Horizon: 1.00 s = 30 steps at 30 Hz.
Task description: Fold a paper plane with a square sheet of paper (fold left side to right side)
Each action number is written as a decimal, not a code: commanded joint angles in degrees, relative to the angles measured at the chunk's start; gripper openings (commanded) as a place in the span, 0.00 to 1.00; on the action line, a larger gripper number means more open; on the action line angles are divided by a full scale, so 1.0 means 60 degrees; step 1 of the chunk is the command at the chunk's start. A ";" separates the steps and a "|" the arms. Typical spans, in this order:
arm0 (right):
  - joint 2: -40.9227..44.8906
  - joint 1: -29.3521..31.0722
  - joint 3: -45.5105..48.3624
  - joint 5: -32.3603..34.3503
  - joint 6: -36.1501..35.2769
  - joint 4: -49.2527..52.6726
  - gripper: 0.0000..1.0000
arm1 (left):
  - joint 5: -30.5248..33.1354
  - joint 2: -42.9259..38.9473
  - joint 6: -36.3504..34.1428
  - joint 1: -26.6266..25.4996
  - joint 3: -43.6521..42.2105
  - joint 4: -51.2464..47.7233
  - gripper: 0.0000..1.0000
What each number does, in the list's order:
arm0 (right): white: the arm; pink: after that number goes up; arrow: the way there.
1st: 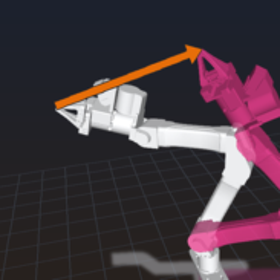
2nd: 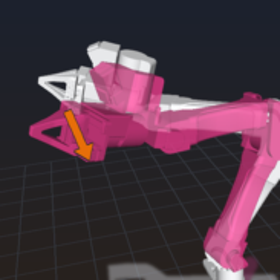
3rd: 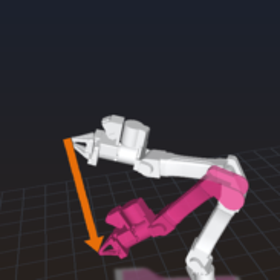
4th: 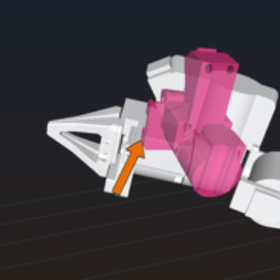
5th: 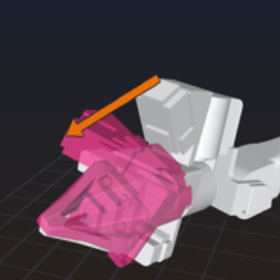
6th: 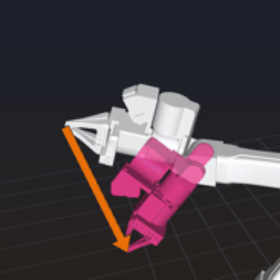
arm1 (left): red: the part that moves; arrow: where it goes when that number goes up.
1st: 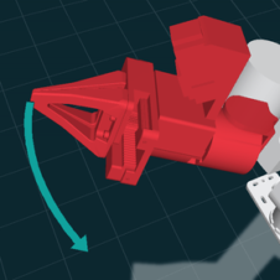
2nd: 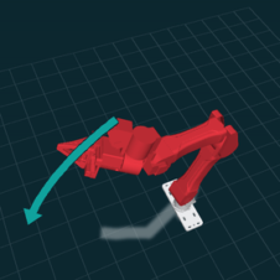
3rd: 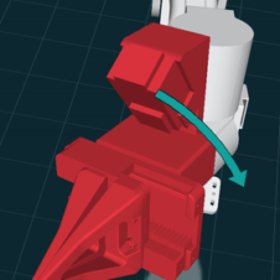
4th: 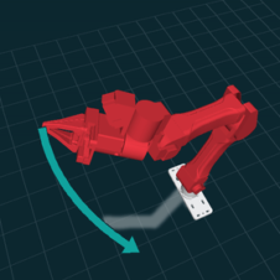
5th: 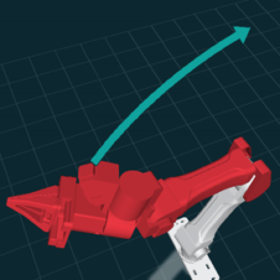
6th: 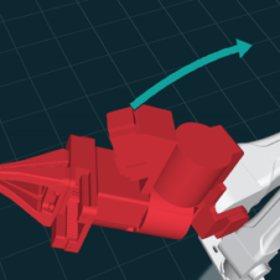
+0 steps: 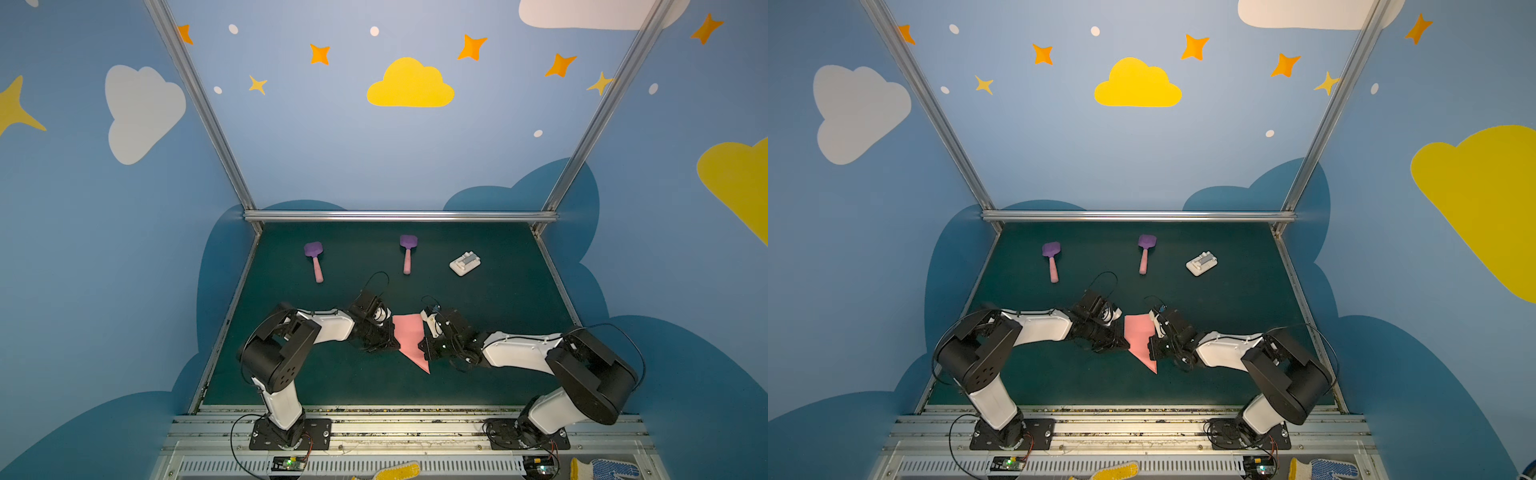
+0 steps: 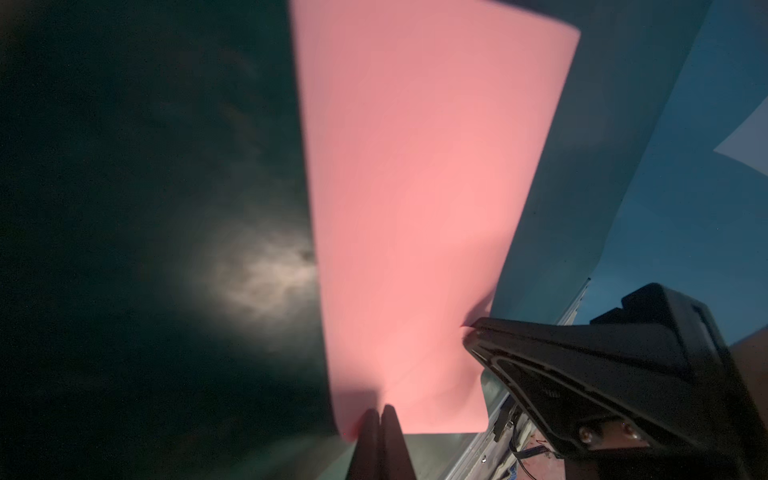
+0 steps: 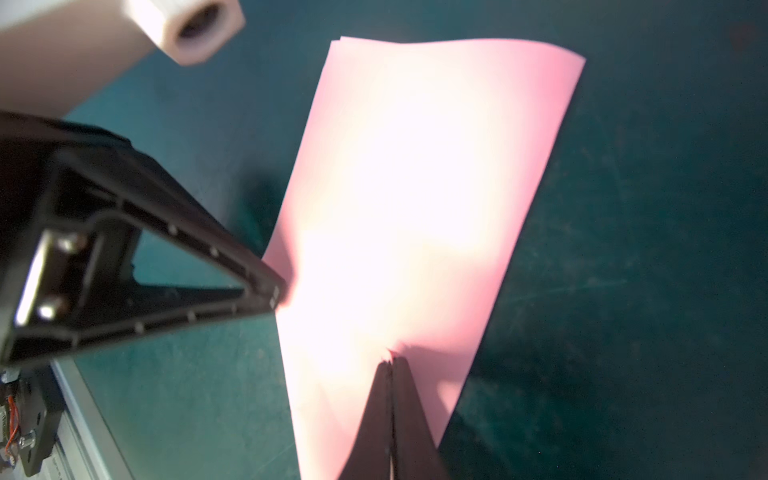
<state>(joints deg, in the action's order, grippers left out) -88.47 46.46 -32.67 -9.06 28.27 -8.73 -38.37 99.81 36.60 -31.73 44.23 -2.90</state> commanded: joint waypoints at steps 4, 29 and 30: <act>-0.0307 -0.0050 0.0453 0.0278 -0.0039 0.1254 0.00 | 0.0737 -0.0609 -0.0456 0.0527 -0.0331 -0.1077 0.04; -0.0464 -0.0045 0.0500 0.0241 0.0063 0.1141 0.00 | 0.0708 0.0414 -0.0782 -0.0748 0.1197 -0.1333 0.04; -0.0470 -0.0041 0.0504 0.0248 0.0063 0.1148 0.00 | 0.0718 0.0487 -0.0809 -0.0751 0.1205 -0.1334 0.04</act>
<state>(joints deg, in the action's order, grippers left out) -88.42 46.33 -32.34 -9.15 28.34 -9.26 -35.00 101.51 33.43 -36.29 50.63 -9.80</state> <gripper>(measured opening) 0.047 0.047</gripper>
